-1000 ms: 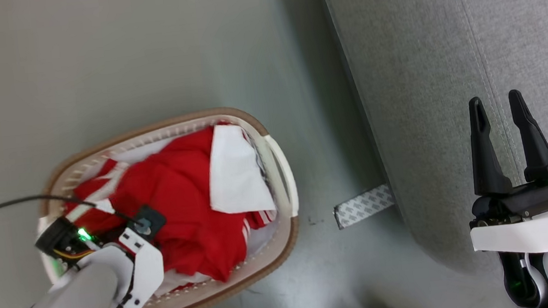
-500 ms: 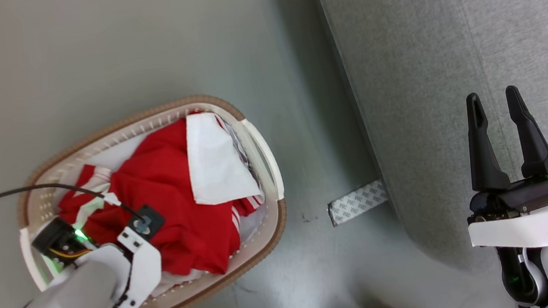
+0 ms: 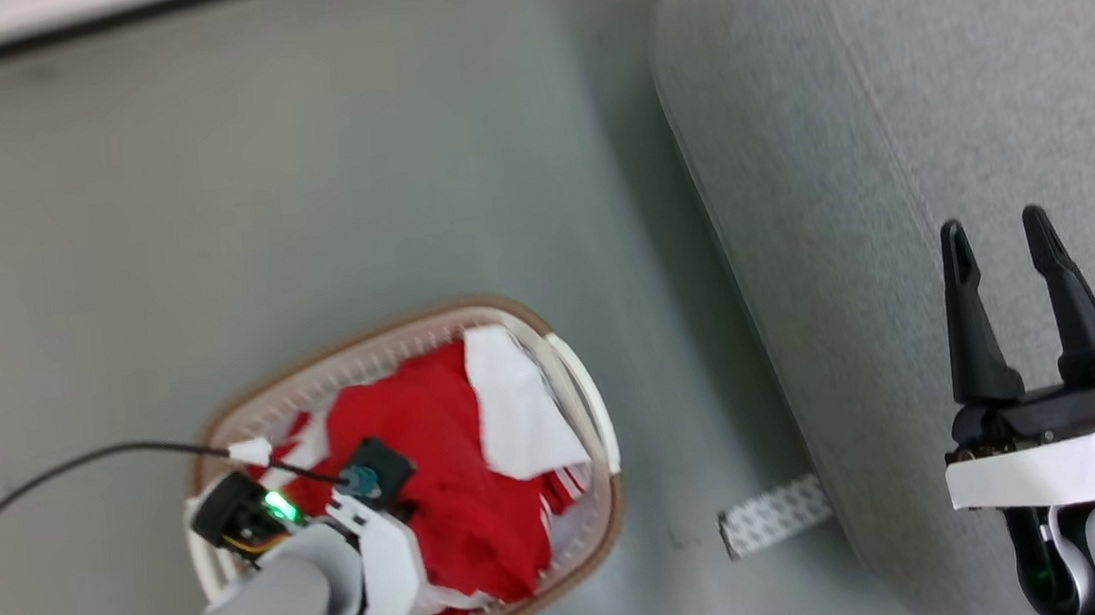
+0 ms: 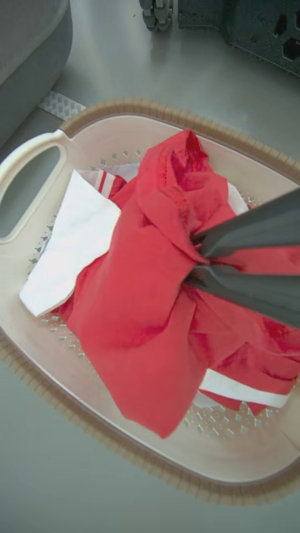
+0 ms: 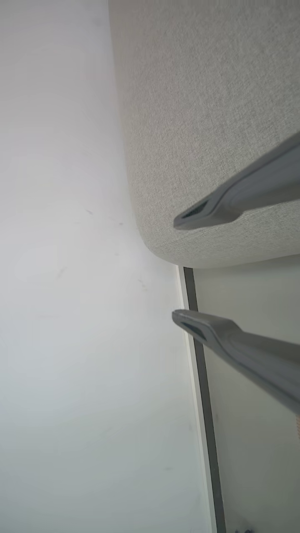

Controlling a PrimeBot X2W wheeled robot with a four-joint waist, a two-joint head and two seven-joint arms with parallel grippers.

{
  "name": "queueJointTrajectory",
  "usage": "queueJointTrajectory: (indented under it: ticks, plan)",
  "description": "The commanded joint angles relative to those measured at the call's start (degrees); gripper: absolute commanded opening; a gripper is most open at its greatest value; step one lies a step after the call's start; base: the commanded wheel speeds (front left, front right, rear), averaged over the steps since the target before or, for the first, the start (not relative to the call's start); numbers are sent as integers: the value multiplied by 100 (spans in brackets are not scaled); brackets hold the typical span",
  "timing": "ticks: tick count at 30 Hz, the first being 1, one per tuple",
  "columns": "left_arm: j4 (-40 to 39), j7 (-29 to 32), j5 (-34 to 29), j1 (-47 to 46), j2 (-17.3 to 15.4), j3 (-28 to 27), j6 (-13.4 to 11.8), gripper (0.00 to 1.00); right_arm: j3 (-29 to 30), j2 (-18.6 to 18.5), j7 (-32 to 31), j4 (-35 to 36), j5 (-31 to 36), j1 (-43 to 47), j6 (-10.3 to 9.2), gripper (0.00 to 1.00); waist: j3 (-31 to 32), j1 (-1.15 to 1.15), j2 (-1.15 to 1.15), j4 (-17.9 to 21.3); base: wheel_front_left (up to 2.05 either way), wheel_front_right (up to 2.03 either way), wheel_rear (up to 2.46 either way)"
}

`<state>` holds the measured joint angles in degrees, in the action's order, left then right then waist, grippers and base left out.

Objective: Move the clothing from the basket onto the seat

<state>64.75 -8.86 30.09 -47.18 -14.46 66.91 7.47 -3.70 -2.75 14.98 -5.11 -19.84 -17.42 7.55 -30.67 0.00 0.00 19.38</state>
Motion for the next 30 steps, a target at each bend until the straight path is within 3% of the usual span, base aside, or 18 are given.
queueJointTrajectory:
  ticks: [1,12,21,30]
  plan:
    - [15,-126,111,123,62,-49,-7,0,25,-12,18,-46,87,96,-12,100,611,0,0,-362,0,0,0]
    - [-624,-632,665,838,386,-708,-181,0,-6,-14,13,-429,338,397,-12,100,1914,0,0,-826,0,0,0]
    - [-2475,-629,596,1490,74,-1685,-508,0,-20,-14,-71,-569,368,669,-12,100,2493,0,0,-1148,0,0,0]
    - [-3775,-630,547,1637,-126,-2188,-741,0,-117,-14,-159,-594,340,871,-12,100,2941,0,0,-1369,0,0,0]
